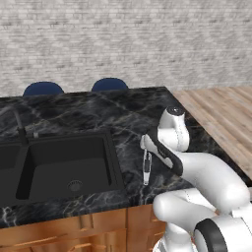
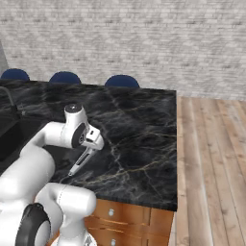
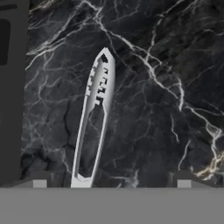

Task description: Pick up the tongs from the counter and place them near the plate next to the oven.

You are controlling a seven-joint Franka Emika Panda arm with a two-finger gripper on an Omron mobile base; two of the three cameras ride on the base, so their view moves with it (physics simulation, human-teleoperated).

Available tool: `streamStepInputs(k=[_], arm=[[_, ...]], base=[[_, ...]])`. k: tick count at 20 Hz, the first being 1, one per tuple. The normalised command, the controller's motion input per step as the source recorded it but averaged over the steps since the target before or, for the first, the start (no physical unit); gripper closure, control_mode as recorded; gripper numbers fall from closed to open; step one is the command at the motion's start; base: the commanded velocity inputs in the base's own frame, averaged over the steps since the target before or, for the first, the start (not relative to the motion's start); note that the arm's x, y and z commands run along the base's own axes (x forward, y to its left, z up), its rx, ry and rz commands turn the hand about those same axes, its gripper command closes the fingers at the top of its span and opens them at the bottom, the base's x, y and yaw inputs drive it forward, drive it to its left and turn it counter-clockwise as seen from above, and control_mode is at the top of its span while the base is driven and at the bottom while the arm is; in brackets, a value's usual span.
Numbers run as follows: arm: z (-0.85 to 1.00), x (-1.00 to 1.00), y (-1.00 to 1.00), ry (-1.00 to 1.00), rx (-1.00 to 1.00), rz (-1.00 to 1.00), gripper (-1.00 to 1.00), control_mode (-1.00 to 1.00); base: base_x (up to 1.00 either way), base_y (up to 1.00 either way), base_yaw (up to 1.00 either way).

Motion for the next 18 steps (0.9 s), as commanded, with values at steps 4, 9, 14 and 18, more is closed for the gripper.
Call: streamStepInputs(k=[4, 9, 14, 18], arm=[[-0.49, 0.49, 0.06, 0.00, 0.01, -0.11, -1.00, -1.00], [-0.50, 0.51, 0.14, 0.00, 0.00, -0.12, -1.00, -1.00], [-0.51, 0.43, 0.08, 0.00, 0.00, -0.12, -1.00, -1.00], [-0.64, 0.33, 0.00, 0.00, 0.00, -0.10, -1.00, -1.00]], base=[[0.00, 0.00, 0.00], [0.00, 0.00, 0.00], [0.00, 0.00, 0.00], [0.00, 0.00, 0.00]])
